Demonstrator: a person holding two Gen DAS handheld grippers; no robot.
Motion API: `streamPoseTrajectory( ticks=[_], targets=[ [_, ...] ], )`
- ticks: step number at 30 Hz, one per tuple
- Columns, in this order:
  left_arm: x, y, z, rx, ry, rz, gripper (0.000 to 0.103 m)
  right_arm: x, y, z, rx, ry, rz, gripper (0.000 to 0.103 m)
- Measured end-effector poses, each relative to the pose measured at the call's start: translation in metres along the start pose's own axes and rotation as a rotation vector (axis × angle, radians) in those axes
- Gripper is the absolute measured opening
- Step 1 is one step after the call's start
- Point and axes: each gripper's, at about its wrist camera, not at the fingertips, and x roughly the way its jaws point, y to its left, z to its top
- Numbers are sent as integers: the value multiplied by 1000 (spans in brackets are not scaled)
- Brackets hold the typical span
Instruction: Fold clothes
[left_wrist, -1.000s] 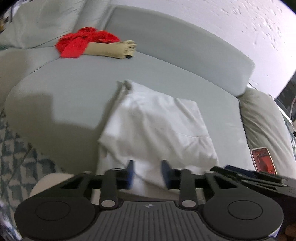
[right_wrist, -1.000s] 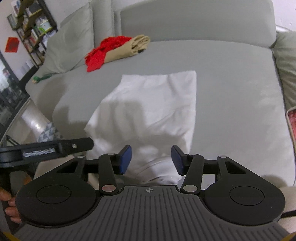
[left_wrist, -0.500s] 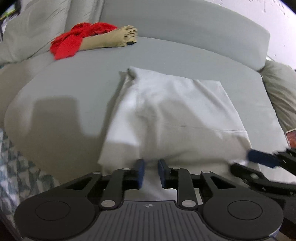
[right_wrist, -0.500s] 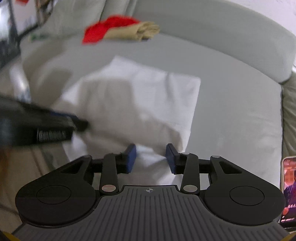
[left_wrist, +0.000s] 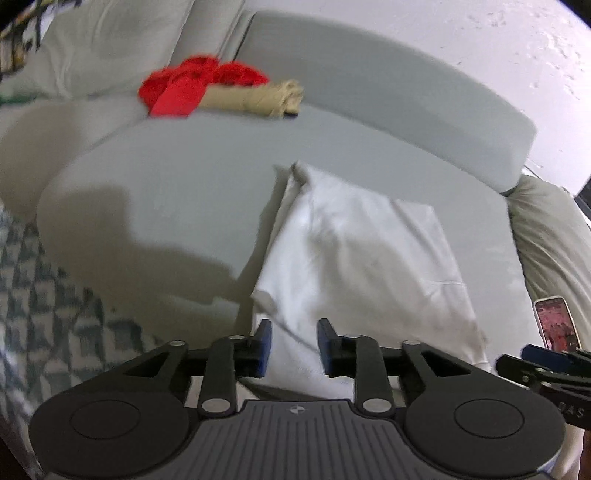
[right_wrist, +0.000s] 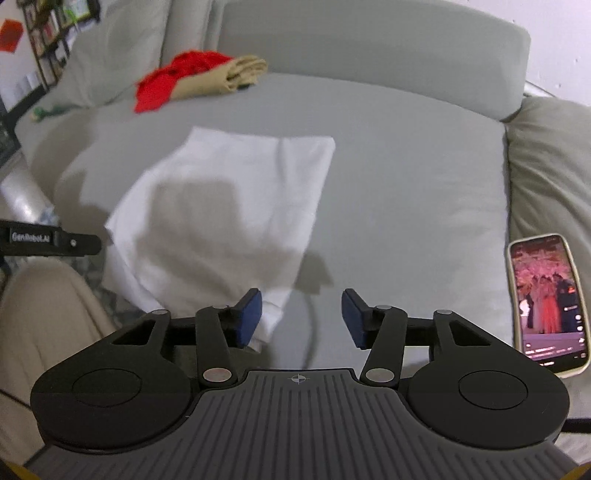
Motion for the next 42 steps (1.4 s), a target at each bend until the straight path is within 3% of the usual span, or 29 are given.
streamPoseTrajectory(
  ticks=[6,9,11,12,14,17,21,23,26,31,33,34,36,40,42],
  targets=[
    [3,-8,-2,44,-1,-20,32,5,4,-1,2,1,-3,56],
    [12,-14,-3,98,-3,-78,26,5,-4,-4,45,-27,-12,51],
    [22,-27,-4,171,-10,-125,22,7,-3,-2,52,-51,36,32],
    [27,-34,-5,209,-10,-144,22,8,-2,-1,51,-60,60,30],
    [41,-46,-8,280,21,-136,23,17,10,1,-9,-51,99,29],
    [71,-51,-11,306,139,-31,35,27,21,-3,-94,-13,92,29],
    [65,-39,-8,274,135,-48,34,30,26,-12,-183,30,74,28],
    [58,-33,-6,267,129,-35,29,21,21,-15,-201,35,87,37],
    [43,-20,2,201,104,-106,31,5,2,-9,-124,34,141,42],
    [33,-14,21,126,29,-167,31,-6,-29,11,41,-80,152,47],
    [40,-13,32,114,14,-178,27,3,-39,21,107,-97,174,38],
    [47,-16,37,113,7,-187,26,12,-43,26,144,-98,214,26],
    [61,-20,49,118,-12,-209,25,30,-51,37,218,-100,294,20],
    [103,-22,66,116,-3,-176,19,84,-56,55,307,-10,460,21],
    [122,-8,73,55,13,-87,17,112,-56,58,328,45,509,21]
  ],
)
